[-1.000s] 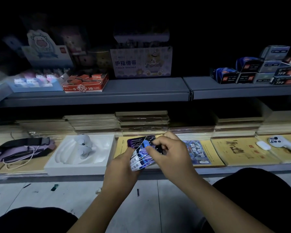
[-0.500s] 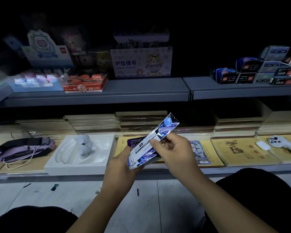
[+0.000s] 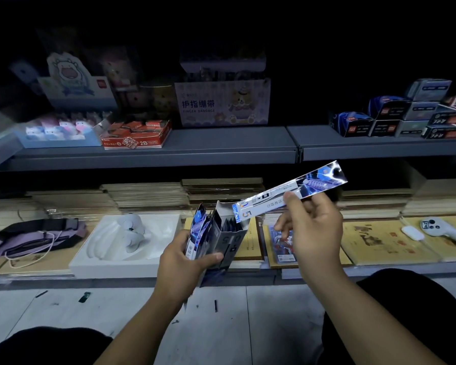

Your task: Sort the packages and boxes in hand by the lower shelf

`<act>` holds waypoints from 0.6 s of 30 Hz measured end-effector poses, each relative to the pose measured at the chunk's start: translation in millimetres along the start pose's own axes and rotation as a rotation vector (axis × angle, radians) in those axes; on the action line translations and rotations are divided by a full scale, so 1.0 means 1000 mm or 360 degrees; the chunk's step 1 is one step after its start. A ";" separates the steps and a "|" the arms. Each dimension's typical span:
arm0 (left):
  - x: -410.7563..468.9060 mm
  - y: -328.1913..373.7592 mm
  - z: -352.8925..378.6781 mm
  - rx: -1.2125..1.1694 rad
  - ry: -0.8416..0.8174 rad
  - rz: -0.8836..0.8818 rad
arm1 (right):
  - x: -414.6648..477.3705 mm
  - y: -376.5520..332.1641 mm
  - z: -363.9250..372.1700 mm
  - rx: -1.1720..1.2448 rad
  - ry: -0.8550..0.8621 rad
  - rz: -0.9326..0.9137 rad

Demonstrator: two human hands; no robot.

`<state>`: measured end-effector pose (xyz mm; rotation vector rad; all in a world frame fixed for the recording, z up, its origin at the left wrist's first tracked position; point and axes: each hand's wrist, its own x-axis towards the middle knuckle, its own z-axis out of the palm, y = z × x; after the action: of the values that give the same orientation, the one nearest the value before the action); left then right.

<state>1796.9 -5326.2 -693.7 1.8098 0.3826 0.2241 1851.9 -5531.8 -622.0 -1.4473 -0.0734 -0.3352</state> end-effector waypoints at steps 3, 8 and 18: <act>0.000 0.000 0.000 -0.0064 -0.0008 -0.0003 | -0.002 -0.003 0.000 -0.0018 0.0041 -0.0072; 0.001 -0.003 -0.004 -0.0118 0.0007 -0.0024 | -0.004 -0.002 -0.001 -0.0037 0.0025 -0.0190; 0.000 -0.001 0.001 -0.0077 -0.0029 0.0003 | -0.013 0.008 0.007 -0.0046 -0.0168 -0.0184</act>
<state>1796.8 -5326.8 -694.7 1.7636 0.3602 0.2162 1842.5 -5521.5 -632.4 -1.4924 -0.2388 -0.3552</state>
